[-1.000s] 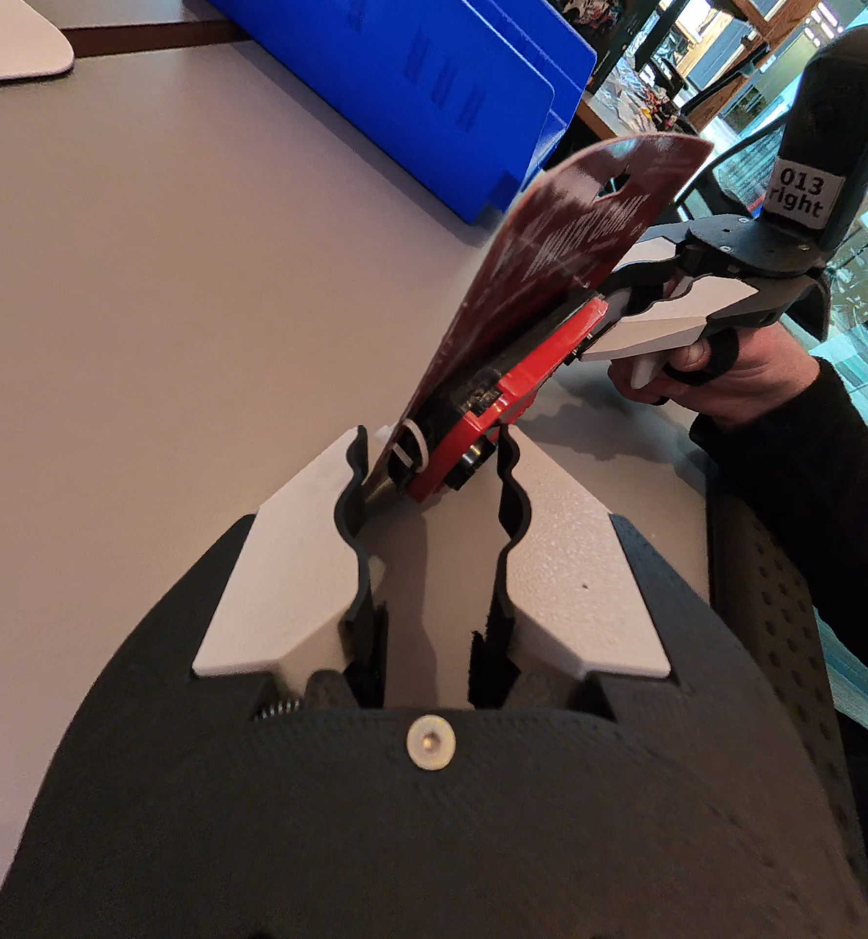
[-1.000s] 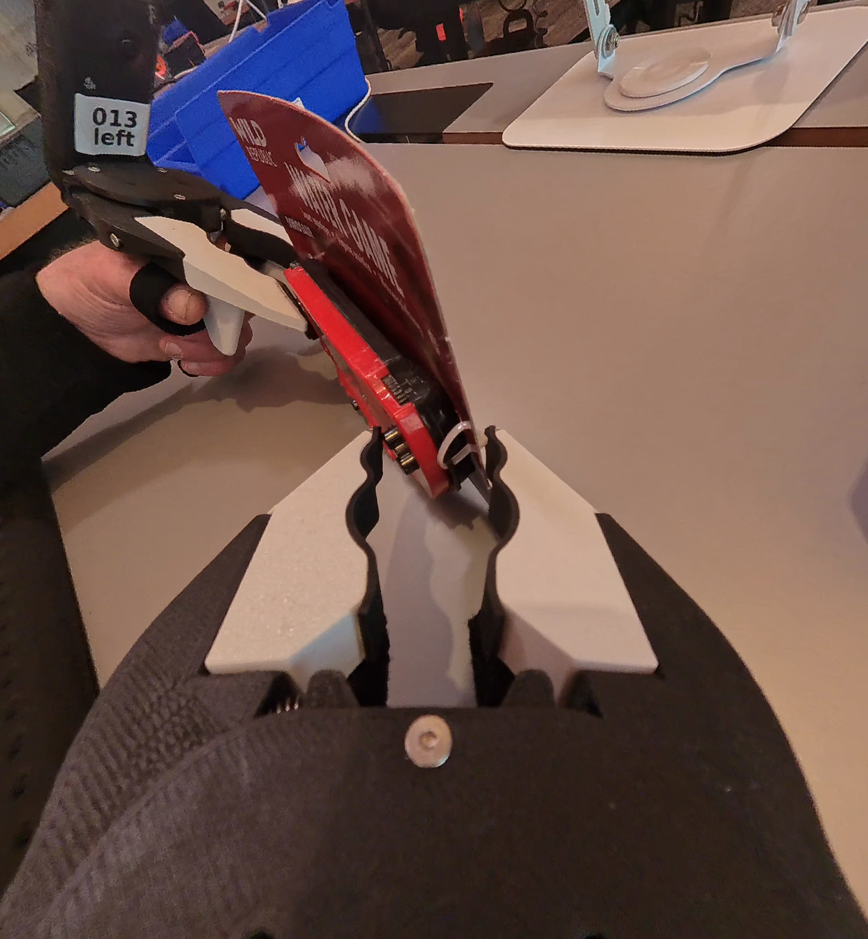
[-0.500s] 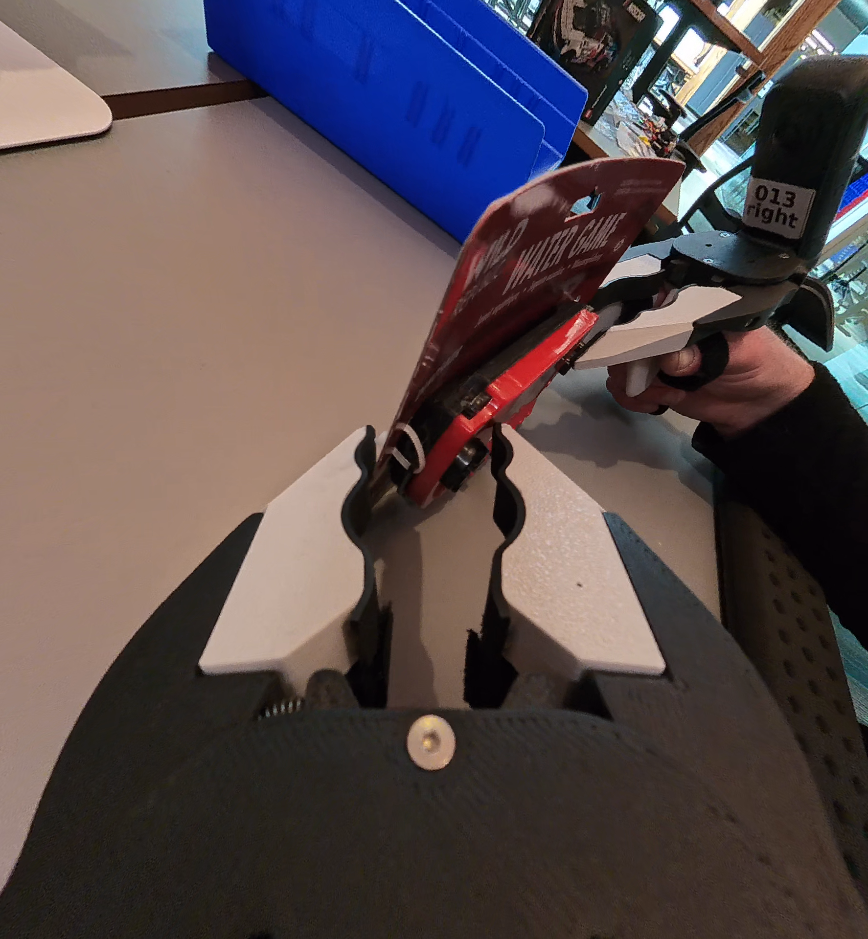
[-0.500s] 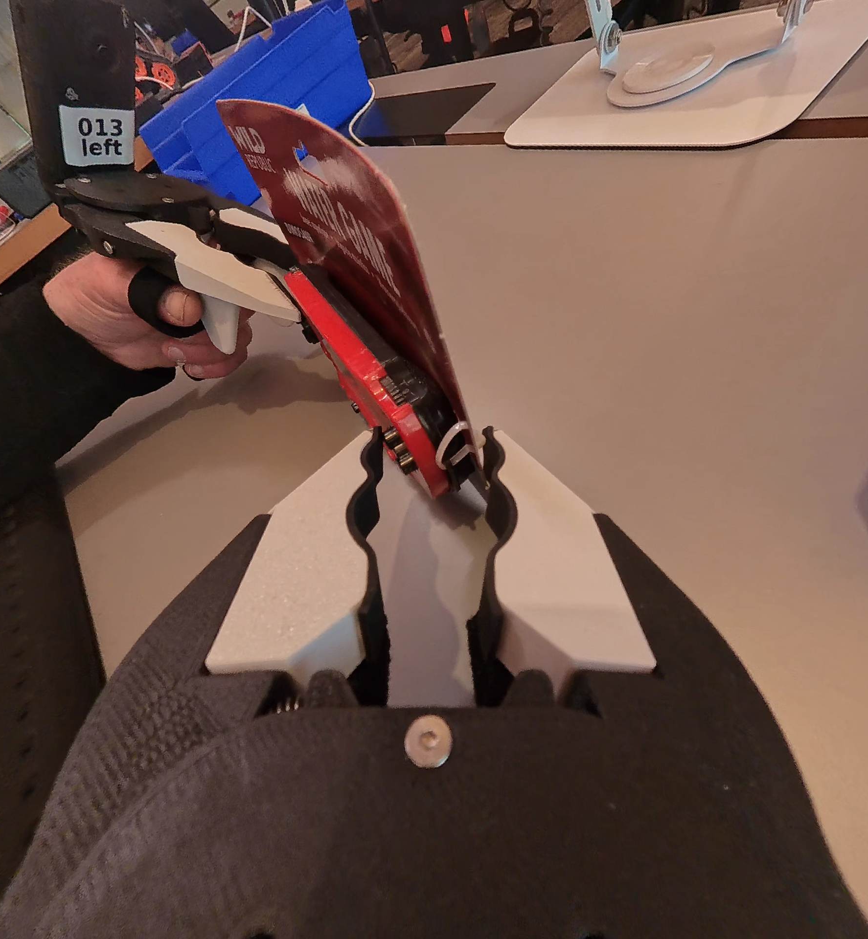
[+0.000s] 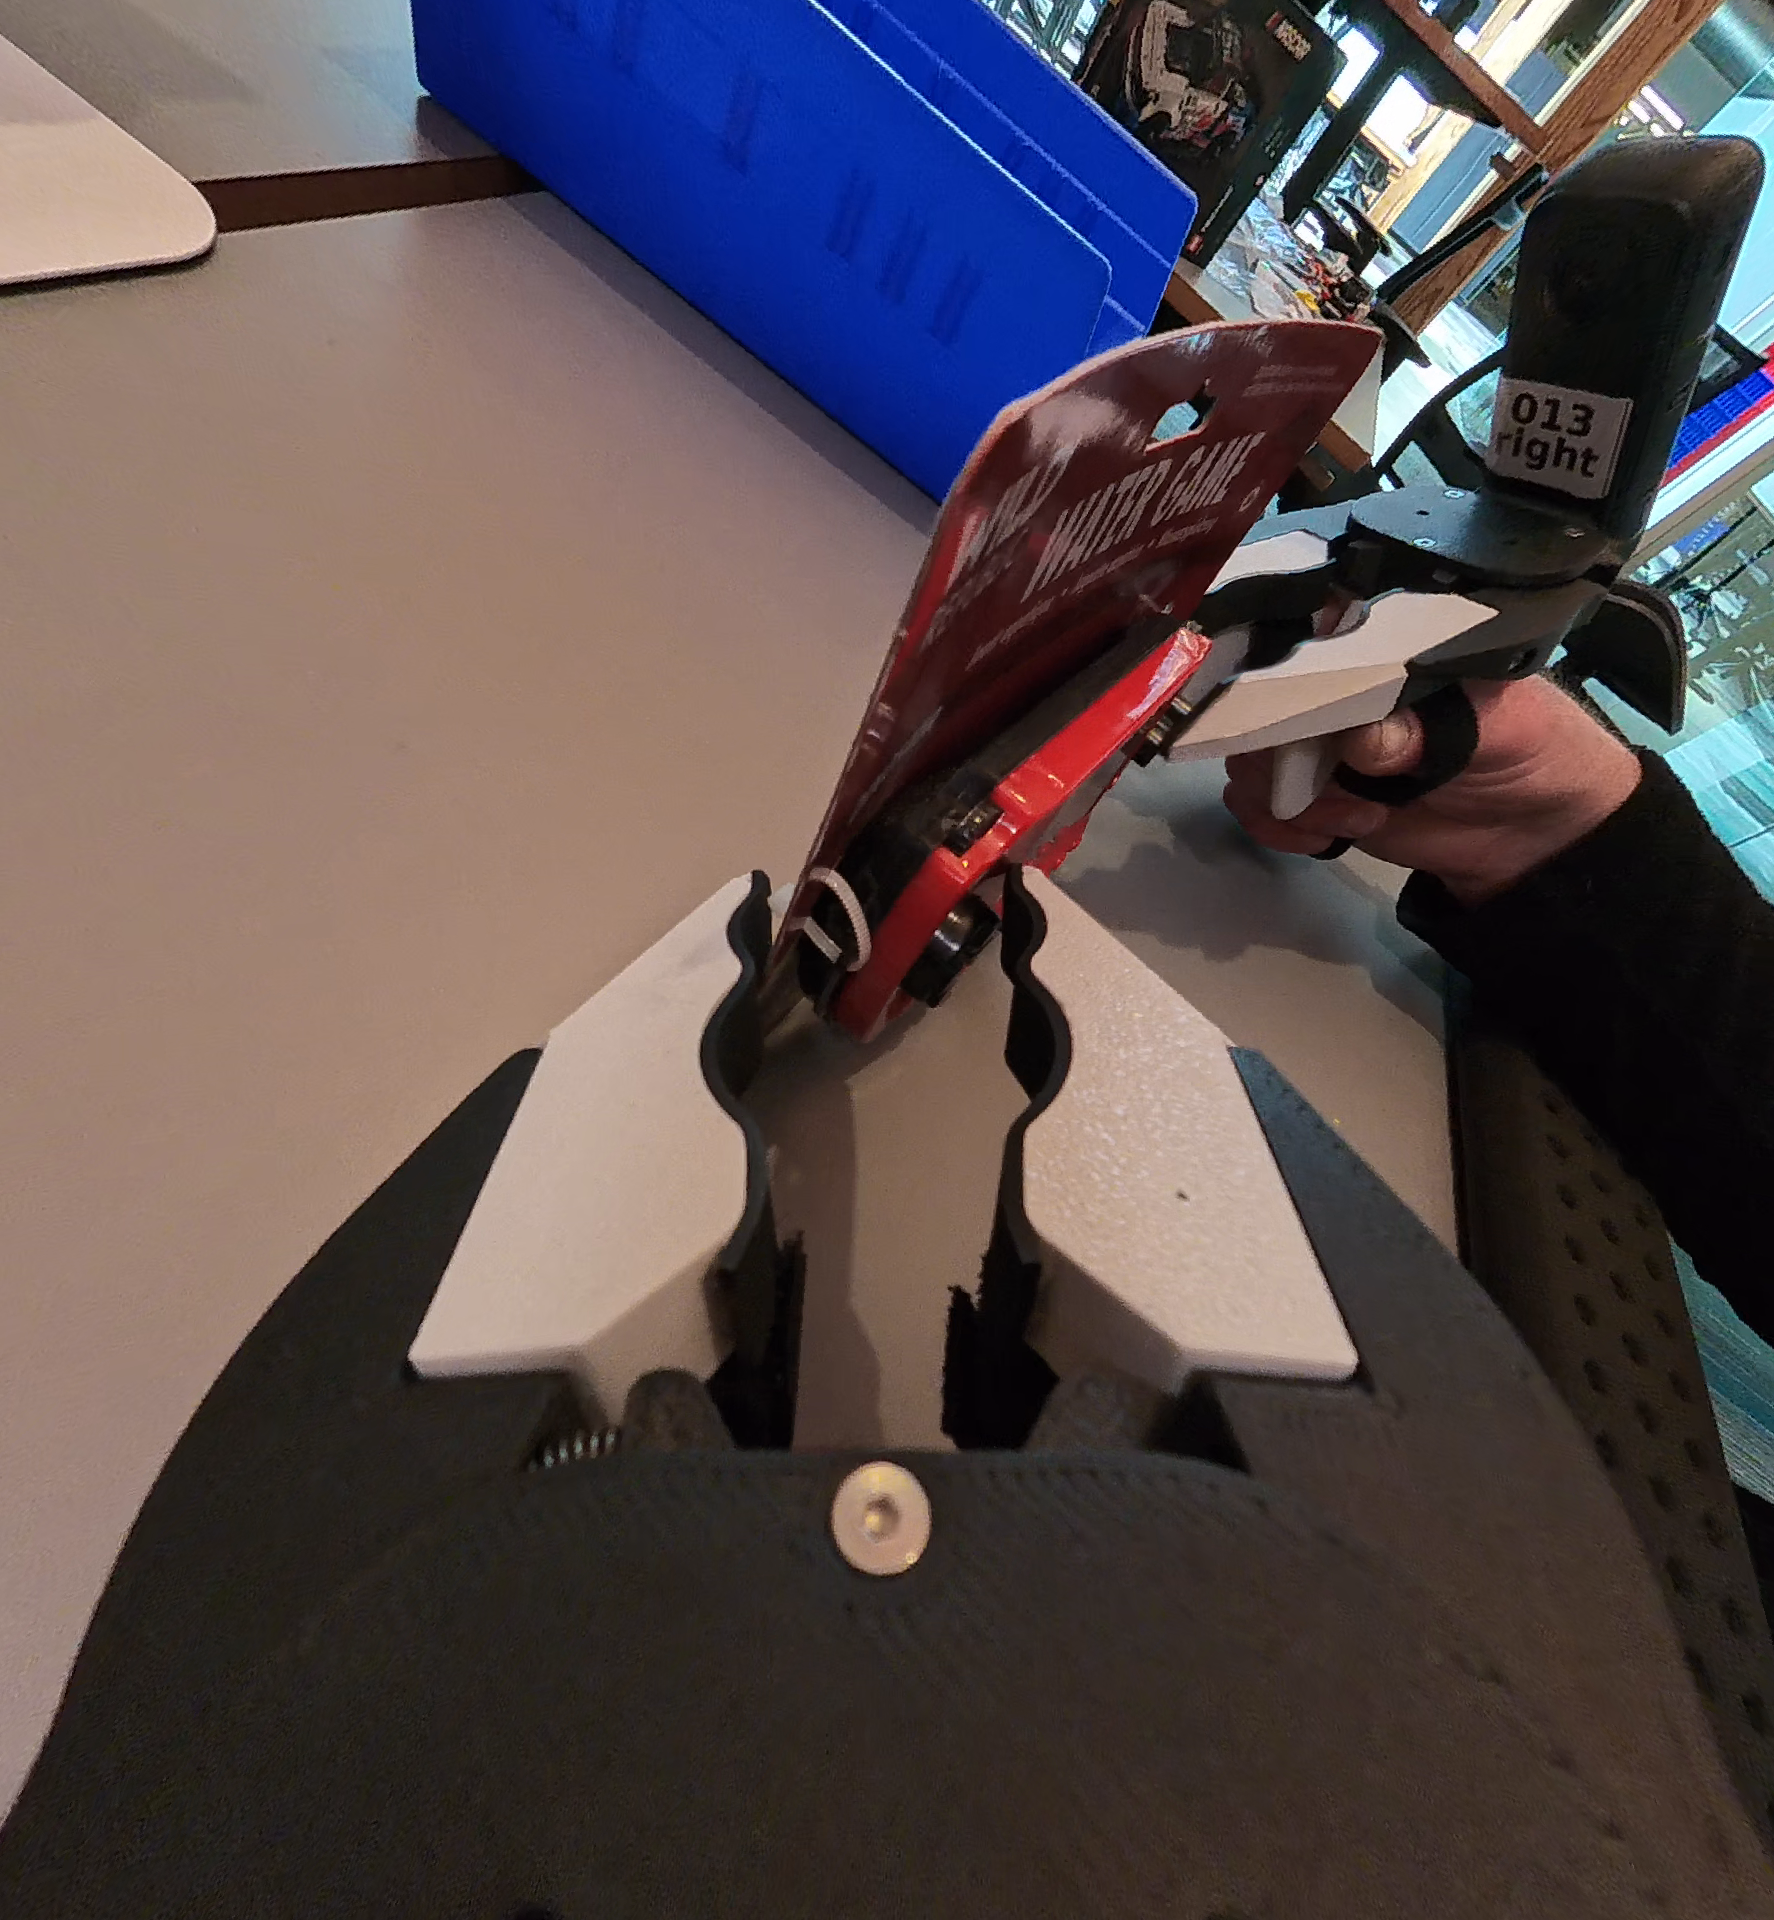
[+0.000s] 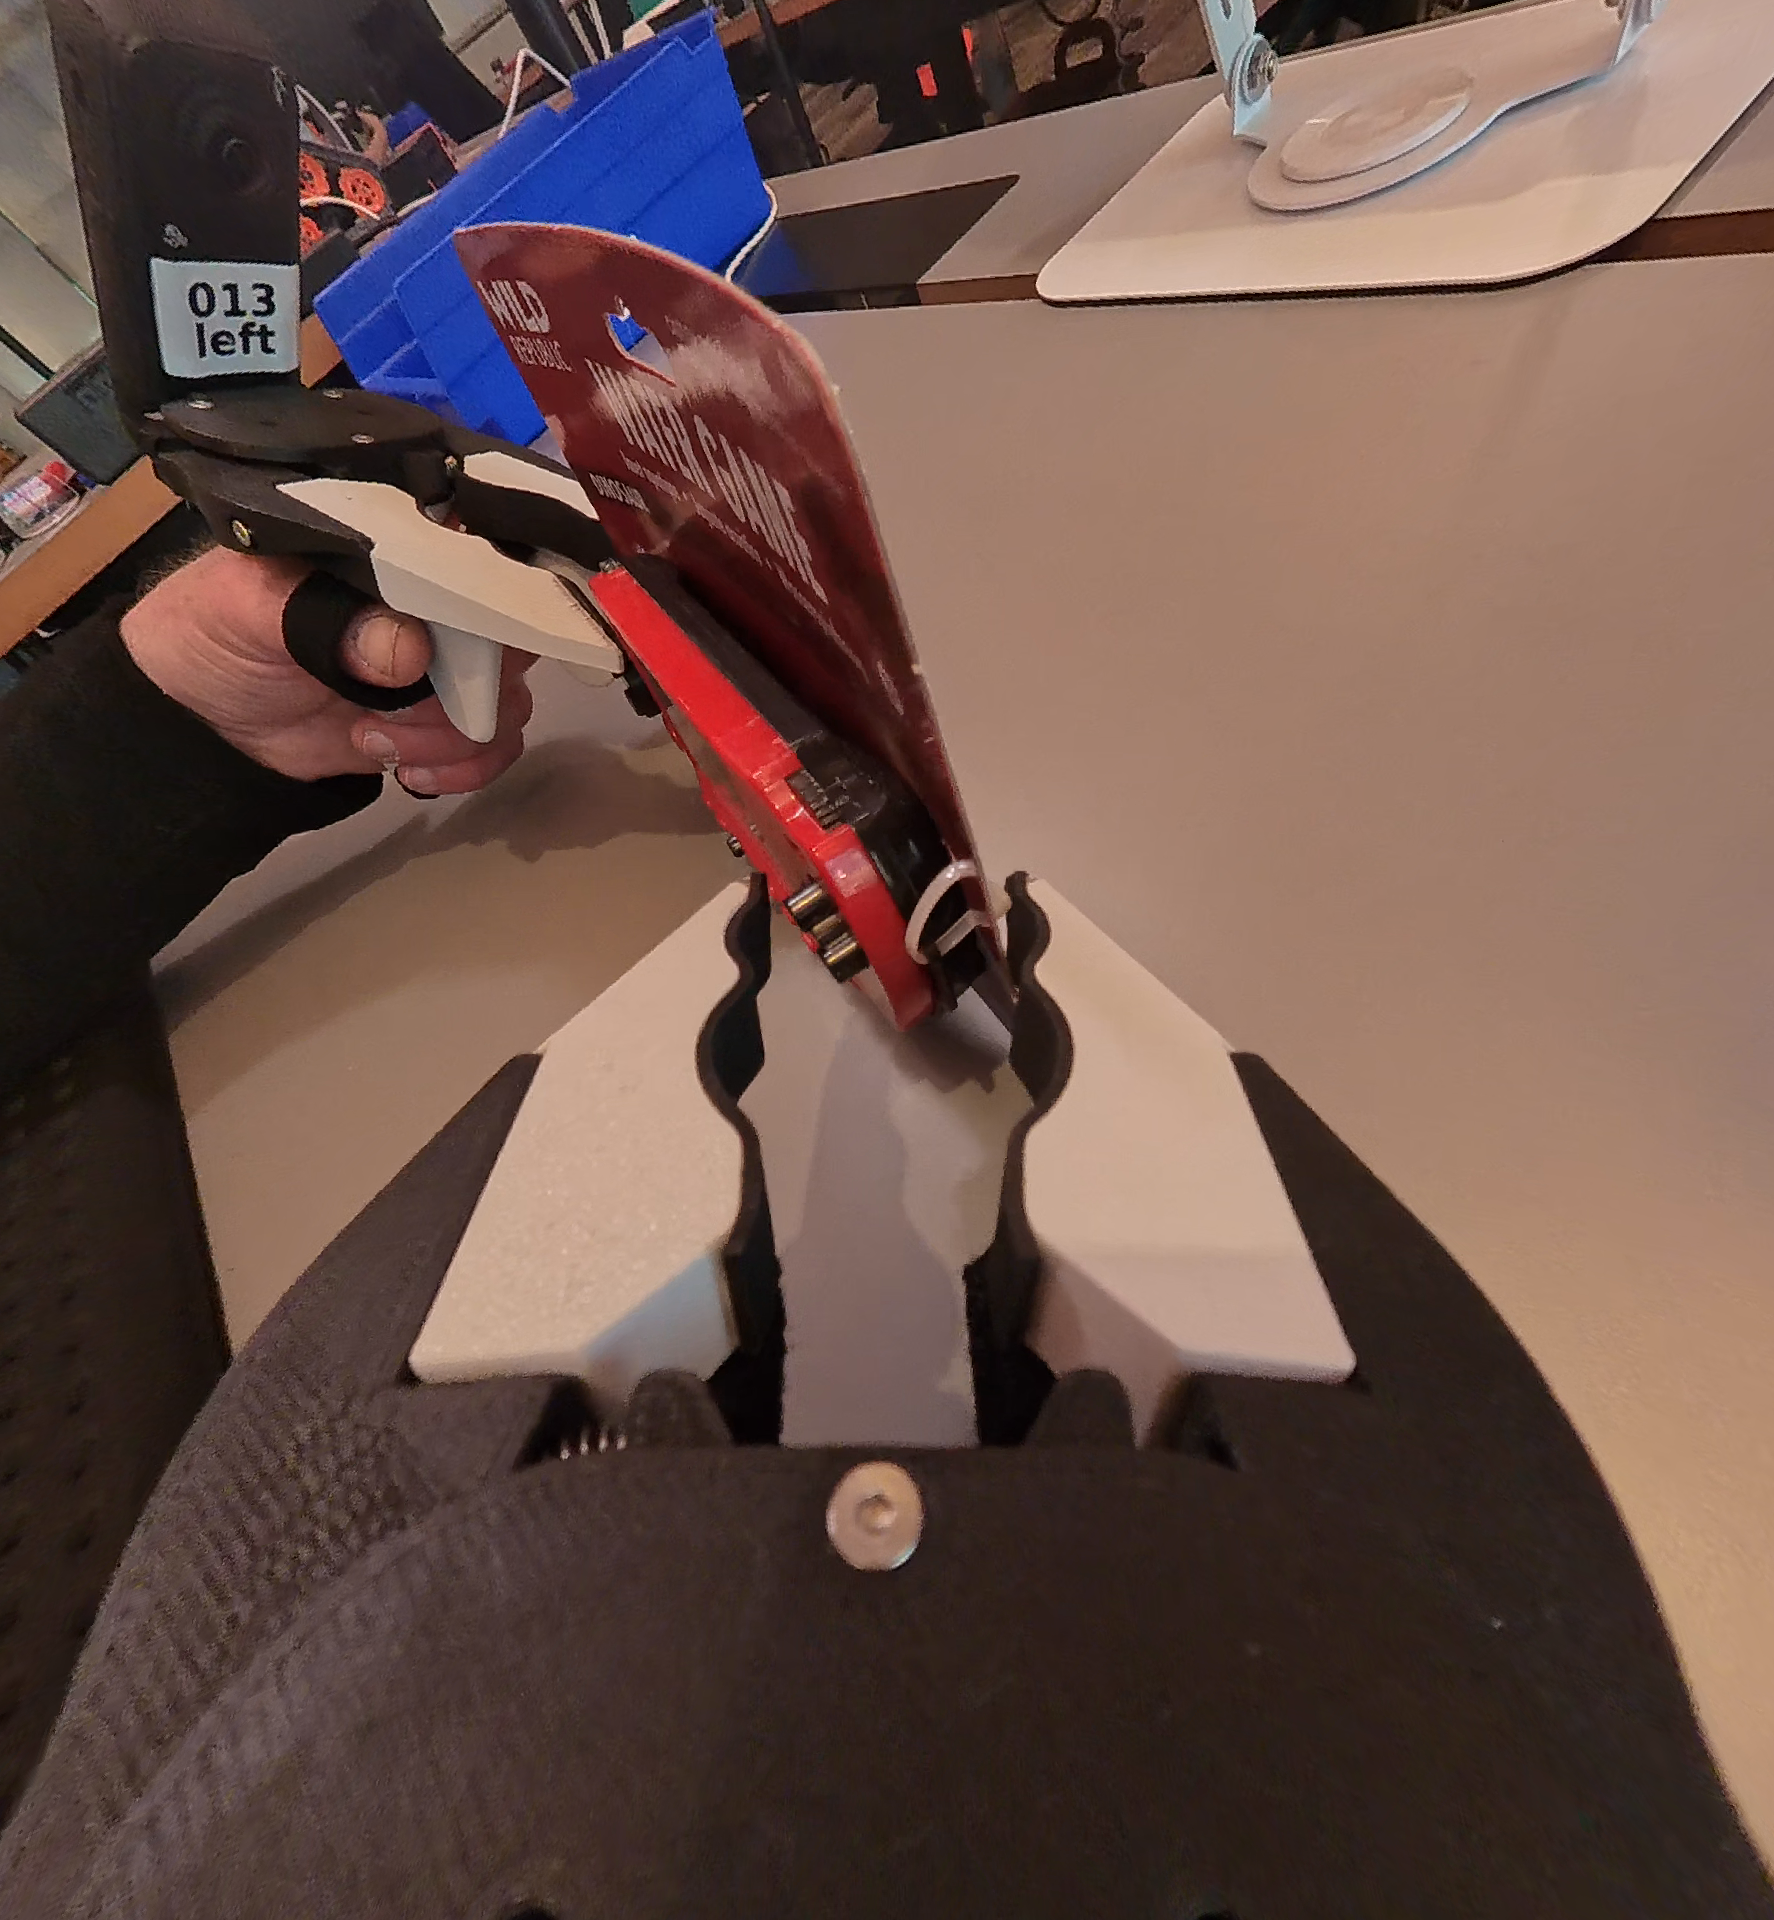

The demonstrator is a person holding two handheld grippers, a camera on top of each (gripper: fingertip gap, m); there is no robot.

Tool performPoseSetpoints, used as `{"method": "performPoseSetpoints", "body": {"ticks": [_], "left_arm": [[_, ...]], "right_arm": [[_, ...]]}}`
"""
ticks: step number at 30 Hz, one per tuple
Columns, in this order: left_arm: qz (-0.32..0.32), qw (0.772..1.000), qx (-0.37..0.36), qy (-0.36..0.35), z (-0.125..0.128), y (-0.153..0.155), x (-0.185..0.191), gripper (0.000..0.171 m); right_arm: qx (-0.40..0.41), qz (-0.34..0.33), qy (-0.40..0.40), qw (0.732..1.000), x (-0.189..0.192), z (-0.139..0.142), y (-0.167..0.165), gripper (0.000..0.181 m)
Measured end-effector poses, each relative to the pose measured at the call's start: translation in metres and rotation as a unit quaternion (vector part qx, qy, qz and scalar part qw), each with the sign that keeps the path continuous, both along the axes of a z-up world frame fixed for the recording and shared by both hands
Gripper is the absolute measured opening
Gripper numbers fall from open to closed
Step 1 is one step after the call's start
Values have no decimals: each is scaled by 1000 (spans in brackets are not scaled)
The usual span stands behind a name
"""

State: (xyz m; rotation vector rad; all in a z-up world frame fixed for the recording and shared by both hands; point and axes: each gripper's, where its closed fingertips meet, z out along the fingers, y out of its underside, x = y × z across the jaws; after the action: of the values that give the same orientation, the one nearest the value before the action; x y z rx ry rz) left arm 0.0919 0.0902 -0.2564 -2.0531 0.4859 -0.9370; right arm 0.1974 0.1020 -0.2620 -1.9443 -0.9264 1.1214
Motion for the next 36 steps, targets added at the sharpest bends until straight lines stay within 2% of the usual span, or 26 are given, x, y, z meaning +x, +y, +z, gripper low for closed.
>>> {"method": "performPoseSetpoints", "body": {"ticks": [19,27,36], "left_arm": [[-4,1000,-1,2,0,-1,3,42],[-5,1000,-3,1,0,-1,4,42],[-6,1000,-4,0,0,-1,4,42]], "right_arm": [[-7,3,-5,1000,2,-2,0,36],[-4,3,3,1000,1,-1,0,43],[-6,7,6,1000,2,-1,-1,42]]}}
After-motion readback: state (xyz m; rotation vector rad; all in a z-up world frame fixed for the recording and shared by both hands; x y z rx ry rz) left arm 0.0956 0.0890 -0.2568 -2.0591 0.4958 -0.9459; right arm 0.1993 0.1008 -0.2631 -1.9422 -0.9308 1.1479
